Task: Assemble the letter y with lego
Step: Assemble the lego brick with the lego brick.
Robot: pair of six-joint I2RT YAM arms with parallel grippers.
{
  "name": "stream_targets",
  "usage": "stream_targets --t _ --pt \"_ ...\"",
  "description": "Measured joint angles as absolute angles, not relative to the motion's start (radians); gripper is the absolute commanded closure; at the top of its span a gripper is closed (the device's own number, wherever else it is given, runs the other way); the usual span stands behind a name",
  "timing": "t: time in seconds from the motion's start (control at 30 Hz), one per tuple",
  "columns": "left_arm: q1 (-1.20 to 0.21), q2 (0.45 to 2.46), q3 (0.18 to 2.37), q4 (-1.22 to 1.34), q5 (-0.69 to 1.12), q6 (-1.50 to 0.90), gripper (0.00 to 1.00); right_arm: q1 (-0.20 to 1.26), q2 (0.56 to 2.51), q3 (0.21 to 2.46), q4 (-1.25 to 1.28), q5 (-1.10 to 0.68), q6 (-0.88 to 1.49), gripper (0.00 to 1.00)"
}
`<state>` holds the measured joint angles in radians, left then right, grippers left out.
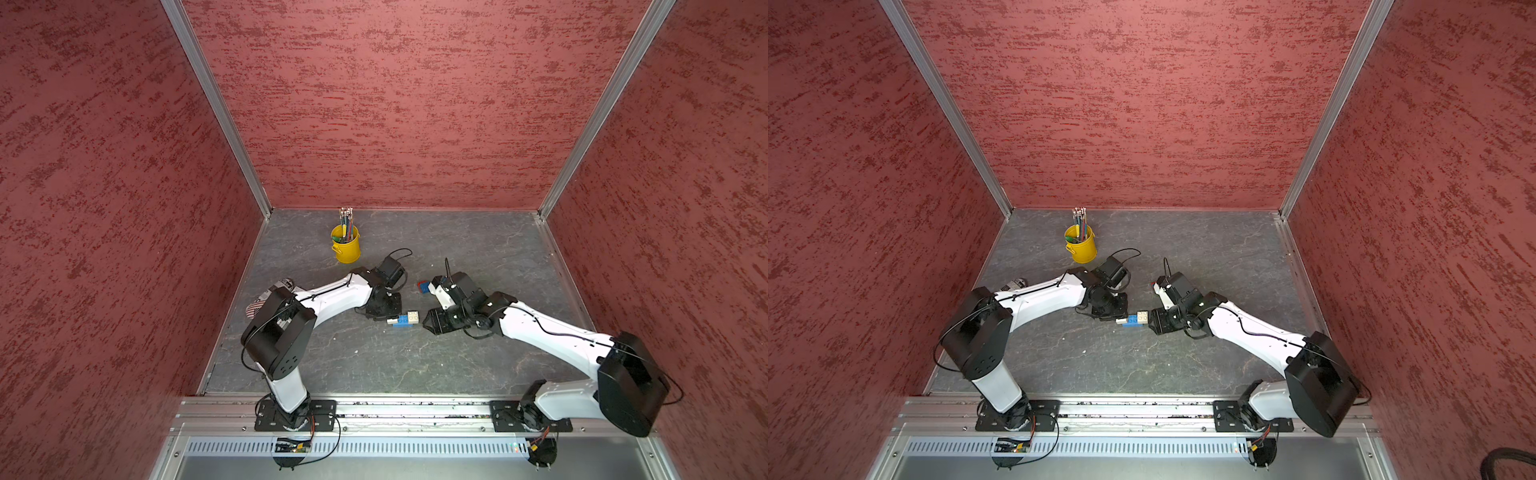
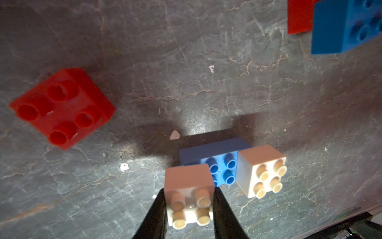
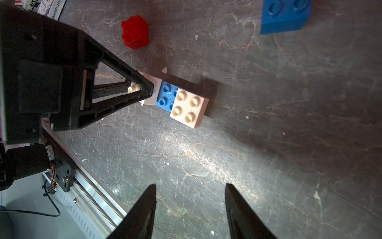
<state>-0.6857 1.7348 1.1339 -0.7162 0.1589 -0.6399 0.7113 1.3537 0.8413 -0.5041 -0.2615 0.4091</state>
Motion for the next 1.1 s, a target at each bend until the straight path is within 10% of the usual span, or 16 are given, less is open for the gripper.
stream_targets --t 1.1 --pt "-0.77 1.835 1.271 -0.856 -0.011 -0.683 1.0 0.687 1.354 0.842 -0.521 -0.213 0.405 0.42"
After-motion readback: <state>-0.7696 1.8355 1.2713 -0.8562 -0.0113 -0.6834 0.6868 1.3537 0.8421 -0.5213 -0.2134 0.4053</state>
